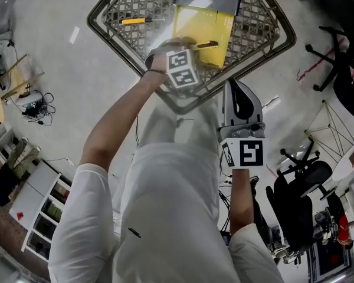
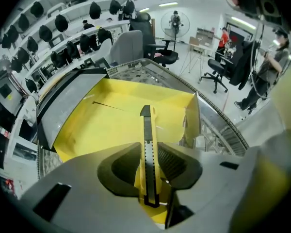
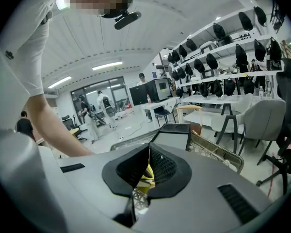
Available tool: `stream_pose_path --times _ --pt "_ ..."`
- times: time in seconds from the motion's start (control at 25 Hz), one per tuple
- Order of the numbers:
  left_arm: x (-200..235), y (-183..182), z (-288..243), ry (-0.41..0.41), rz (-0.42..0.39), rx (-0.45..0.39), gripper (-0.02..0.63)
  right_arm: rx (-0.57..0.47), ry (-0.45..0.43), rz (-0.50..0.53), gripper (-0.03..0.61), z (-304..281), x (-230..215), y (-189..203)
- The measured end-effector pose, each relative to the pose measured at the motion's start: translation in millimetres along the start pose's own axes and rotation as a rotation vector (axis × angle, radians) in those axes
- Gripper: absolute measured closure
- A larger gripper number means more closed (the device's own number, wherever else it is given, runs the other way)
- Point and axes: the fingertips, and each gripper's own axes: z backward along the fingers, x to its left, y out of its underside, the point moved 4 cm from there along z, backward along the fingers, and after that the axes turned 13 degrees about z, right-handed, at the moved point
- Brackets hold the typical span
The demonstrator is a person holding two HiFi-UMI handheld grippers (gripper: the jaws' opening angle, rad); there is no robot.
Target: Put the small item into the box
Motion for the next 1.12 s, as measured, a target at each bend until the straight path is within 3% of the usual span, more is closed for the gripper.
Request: stream_pose_path --times 0.4,0.72,1.12 --pt "2.8 -1.2 4.2 -0.006 0.054 -0.010 0.497 -0.006 0.000 0.009 0.578 5.4 -0.4 -5.2" --pt "13.7 -13.0 37.8 -0.055 0.120 -0.103 0.591 -0.021 0.005 0.027 0.578 10.2 -1.5 -19.3" --pt "22.3 -22.6 110.2 -0.094 0.365 -0.198 0.612 -0.054 -0.004 0.084 0.580 15.8 5.0 -56.9"
